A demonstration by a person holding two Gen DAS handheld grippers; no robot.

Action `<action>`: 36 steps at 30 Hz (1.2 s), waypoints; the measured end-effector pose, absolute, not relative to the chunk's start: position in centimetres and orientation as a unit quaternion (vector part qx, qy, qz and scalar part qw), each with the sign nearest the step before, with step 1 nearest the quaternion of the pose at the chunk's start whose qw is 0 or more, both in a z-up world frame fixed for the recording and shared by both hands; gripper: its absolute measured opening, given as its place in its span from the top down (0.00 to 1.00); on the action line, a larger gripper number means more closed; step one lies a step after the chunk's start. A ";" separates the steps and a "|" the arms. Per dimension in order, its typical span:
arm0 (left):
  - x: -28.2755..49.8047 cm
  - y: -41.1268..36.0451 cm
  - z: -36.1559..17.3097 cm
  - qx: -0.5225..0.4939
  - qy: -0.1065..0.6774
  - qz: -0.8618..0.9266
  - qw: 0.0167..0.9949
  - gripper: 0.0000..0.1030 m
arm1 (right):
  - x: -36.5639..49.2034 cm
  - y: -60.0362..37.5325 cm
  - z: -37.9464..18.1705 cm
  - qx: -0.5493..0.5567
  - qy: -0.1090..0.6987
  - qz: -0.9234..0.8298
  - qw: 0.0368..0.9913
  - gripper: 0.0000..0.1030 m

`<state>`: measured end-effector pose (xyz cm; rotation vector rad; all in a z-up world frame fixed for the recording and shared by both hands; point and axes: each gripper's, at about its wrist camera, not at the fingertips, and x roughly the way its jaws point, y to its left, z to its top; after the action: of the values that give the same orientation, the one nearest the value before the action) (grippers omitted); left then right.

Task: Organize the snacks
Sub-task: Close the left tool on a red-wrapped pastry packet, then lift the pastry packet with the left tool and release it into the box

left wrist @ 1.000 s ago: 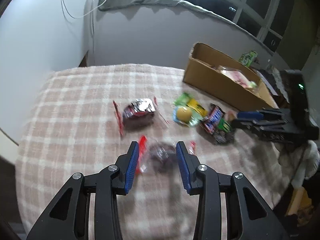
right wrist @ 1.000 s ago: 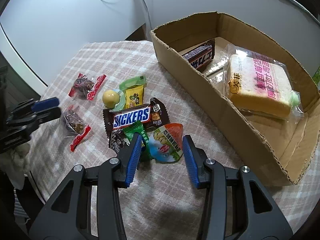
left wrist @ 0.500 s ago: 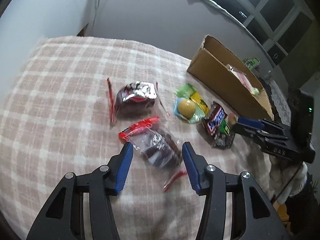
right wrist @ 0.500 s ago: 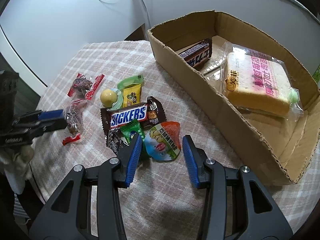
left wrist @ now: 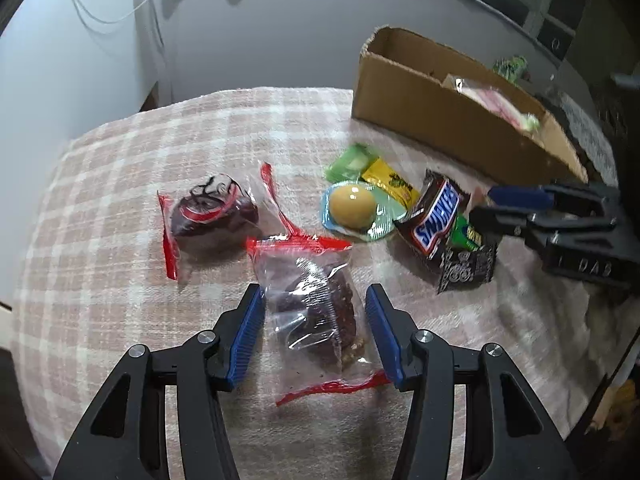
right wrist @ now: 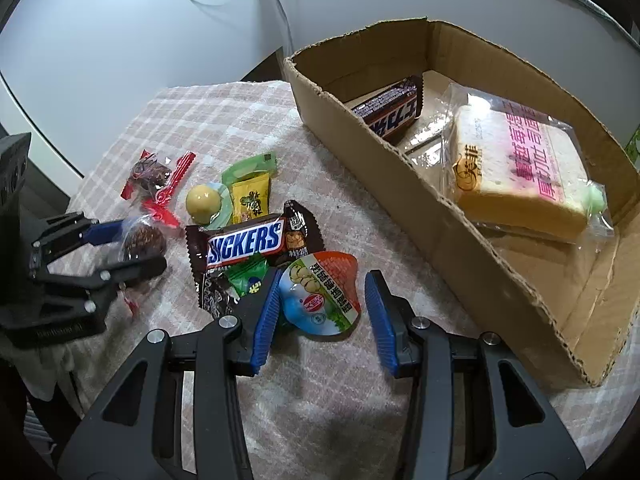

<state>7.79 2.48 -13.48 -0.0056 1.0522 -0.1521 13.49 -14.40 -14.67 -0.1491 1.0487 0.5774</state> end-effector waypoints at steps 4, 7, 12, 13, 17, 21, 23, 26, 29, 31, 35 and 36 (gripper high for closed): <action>7.6 2.3 -13.4 0.008 0.500 -0.075 0.863 0.51 | 13.5 -14.1 -15.0 -0.078 0.499 0.277 0.818 0.57; 7.4 2.7 -13.2 0.004 0.500 -0.078 0.862 0.56 | 13.4 -13.9 -15.1 -0.090 0.498 0.279 0.816 0.57; 6.6 3.5 -12.9 0.006 0.499 -0.080 0.863 0.64 | 13.4 -14.0 -15.1 -0.088 0.498 0.282 0.815 0.66; 6.6 3.6 -12.9 0.006 0.498 -0.080 0.863 0.64 | 13.3 -14.0 -15.0 -0.088 0.498 0.283 0.815 0.66; 6.3 3.9 -12.5 -0.005 0.489 -0.077 0.869 0.66 | 13.1 -14.4 -14.9 -0.084 0.496 0.282 0.817 0.69; 6.0 4.2 -11.2 -0.050 0.451 -0.075 0.888 0.66 | 12.7 -15.0 -14.4 -0.069 0.490 0.280 0.823 0.72; 5.9 4.1 -10.5 -0.059 0.434 -0.076 0.896 0.66 | 12.4 -15.3 -14.1 -0.066 0.488 0.280 0.824 0.72; 5.4 3.3 -8.6 -0.046 0.408 -0.076 0.908 0.66 | 12.0 -15.5 -13.6 -0.068 0.482 0.279 0.828 0.72; 5.3 2.8 -7.1 -0.056 0.386 -0.077 0.918 0.66 | 11.5 -15.9 -12.6 -0.060 0.471 0.283 0.833 0.72; 5.5 2.3 -6.2 -0.063 0.375 -0.083 0.921 0.66 | 11.2 -16.1 -11.8 -0.056 0.464 0.286 0.837 0.72; 6.4 0.7 -4.0 -0.076 0.342 -0.103 0.931 0.67 | 10.8 -17.0 -9.4 -0.047 0.442 0.289 0.848 0.72; 6.7 0.2 -3.4 -0.080 0.333 -0.110 0.933 0.66 | 10.7 -17.2 -8.9 -0.044 0.437 0.288 0.851 0.72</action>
<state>6.75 0.22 -3.41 -0.1630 0.6811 -0.2254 10.74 -17.24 -8.93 -0.0922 0.9206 0.6070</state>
